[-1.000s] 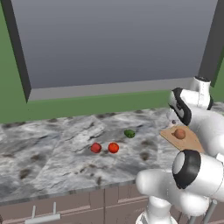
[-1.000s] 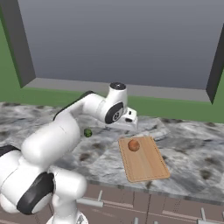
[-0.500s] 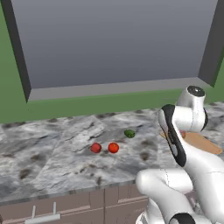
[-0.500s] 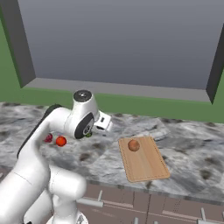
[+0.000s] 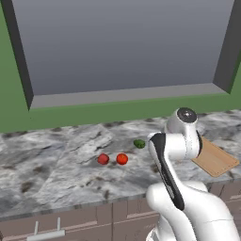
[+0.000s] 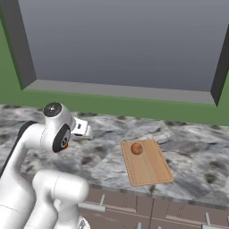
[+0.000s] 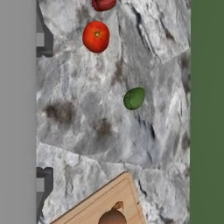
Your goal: Place the avocado, onion, tomato, and bell pepper on the cutting board.
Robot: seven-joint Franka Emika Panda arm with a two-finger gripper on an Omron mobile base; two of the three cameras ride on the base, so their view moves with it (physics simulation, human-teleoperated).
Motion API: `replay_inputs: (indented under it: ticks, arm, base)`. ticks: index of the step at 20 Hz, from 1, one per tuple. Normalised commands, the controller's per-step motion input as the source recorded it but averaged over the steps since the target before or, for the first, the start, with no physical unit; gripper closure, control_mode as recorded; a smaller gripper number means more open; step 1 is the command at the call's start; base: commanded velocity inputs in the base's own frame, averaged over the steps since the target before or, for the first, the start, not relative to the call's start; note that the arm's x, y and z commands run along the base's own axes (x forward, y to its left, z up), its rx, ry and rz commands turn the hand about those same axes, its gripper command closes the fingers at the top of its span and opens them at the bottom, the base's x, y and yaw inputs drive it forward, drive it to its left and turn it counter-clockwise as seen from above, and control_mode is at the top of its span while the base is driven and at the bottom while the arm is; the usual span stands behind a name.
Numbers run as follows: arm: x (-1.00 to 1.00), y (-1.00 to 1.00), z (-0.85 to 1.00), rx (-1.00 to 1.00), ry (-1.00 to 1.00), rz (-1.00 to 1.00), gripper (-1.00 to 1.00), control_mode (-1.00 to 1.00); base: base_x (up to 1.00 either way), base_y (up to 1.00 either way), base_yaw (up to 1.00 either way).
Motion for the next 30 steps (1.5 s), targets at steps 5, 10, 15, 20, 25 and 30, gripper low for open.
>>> replay_inputs:
  ticks: [5, 10, 15, 20, 25, 30]
  arm:
    - [0.03, 0.41, 0.23, 0.0, 0.0, 0.15, -1.0, -1.0]
    - [0.06, 0.41, 0.28, 0.0, 0.12, 0.1, -1.0, -1.0]
    - [0.01, 0.33, 0.22, 0.0, 0.34, -0.01, -1.0, -1.0]
    - [0.0, 0.27, 0.05, 0.0, 0.25, -0.03, -1.0, -1.0]
    - [0.04, 0.16, -0.25, 0.0, -0.03, 0.0, -1.0, -1.0]
    - [0.16, 0.15, -0.28, 0.0, 0.0, 0.0, -1.0, -1.0]
  base:
    - [0.0, 0.0, 0.0]
    - [0.0, 0.0, 0.0]
    - [0.0, 0.0, 0.0]
    - [0.0, 0.0, 0.0]
    - [0.0, 0.0, 0.0]
    - [0.0, 0.0, 0.0]
